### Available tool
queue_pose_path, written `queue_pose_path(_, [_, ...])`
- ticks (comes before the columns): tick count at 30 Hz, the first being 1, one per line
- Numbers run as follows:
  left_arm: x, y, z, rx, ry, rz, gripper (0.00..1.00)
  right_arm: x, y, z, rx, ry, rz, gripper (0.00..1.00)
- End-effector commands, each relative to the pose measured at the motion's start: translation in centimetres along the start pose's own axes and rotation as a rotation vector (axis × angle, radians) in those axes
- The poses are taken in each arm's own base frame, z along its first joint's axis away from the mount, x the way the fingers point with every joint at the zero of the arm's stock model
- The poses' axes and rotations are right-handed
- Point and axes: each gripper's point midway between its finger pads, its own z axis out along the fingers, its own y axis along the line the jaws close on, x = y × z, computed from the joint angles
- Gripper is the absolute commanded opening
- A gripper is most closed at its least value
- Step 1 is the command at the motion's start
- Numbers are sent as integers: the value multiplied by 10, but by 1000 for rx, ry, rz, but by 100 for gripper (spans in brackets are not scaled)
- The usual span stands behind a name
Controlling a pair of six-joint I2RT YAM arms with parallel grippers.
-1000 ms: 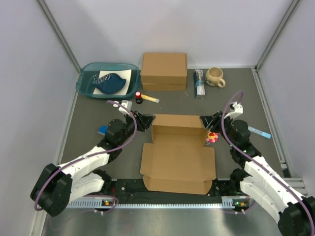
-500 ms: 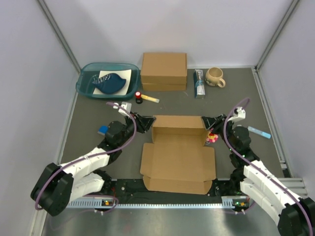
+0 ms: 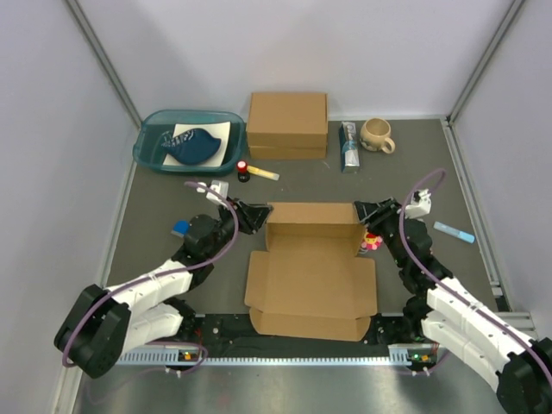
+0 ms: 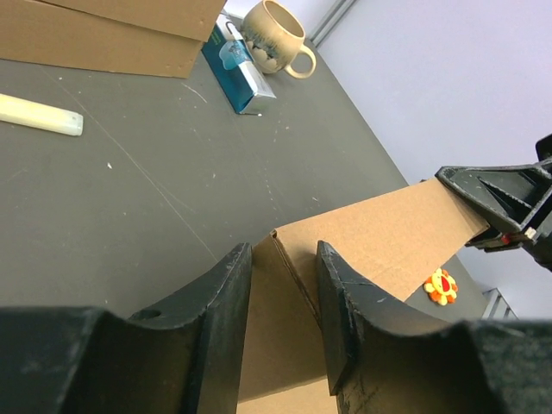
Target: Fold the paper box
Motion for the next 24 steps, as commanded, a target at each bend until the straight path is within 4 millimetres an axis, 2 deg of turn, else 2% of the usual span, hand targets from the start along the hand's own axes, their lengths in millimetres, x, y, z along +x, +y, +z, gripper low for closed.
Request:
queue_pose_path(1, [69, 29, -24, -94, 250, -22, 42, 149, -117, -85, 391, 593, -40, 48])
queue_pose_path(5, [65, 27, -25, -91, 241, -17, 42, 154, -117, -91, 376, 589, -19, 50])
queue_pose_path(11, [74, 35, -30, -117, 265, -12, 43, 167, -132, -105, 411, 607, -16, 52])
queue_pose_path(12, [75, 35, -30, -120, 265, -14, 43, 166, -130, -105, 402, 604, -14, 53])
queue_pose_path(17, [73, 36, -31, -127, 259, -10, 43, 155, -125, -98, 407, 566, -48, 56])
queue_pose_path(20, [65, 33, -28, -129, 247, 2, 44, 149, -117, -94, 401, 553, -56, 64])
queue_pose_path(24, [55, 33, -24, -145, 228, 16, 47, 128, -94, -79, 352, 483, -71, 78])
